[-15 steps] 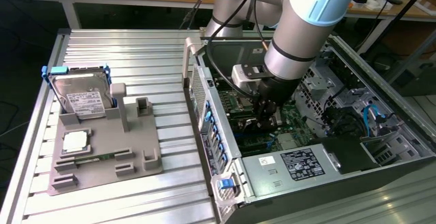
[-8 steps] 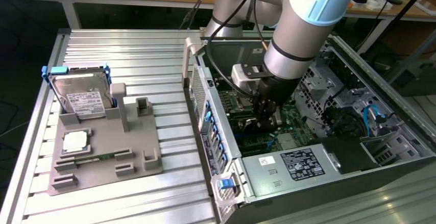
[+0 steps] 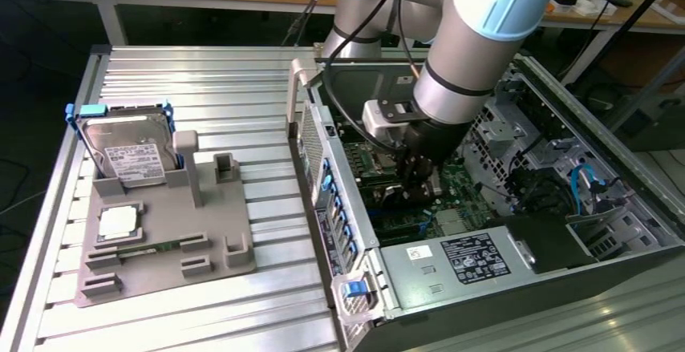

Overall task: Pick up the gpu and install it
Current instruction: 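Insert the gpu into the slot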

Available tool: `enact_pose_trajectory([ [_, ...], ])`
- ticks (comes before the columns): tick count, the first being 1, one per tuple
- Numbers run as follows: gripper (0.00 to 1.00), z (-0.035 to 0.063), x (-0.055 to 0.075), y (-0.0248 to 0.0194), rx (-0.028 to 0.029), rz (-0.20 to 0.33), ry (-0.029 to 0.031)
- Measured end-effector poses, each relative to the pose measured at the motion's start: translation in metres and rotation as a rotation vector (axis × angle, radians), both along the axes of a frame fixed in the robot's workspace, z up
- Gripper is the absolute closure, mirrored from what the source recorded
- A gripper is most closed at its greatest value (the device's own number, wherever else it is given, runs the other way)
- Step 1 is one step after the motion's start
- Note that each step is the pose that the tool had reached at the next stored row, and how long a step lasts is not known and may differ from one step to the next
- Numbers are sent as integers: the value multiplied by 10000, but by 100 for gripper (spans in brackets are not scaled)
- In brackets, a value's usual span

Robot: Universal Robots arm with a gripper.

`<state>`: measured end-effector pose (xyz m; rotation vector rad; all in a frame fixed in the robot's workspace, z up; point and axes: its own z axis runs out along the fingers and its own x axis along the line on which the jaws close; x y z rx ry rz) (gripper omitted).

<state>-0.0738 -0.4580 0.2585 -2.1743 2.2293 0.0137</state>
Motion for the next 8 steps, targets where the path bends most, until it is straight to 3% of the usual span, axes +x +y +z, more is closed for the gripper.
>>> enact_pose_trajectory([
  [8, 73, 0, -9, -2, 17, 3, 1],
])
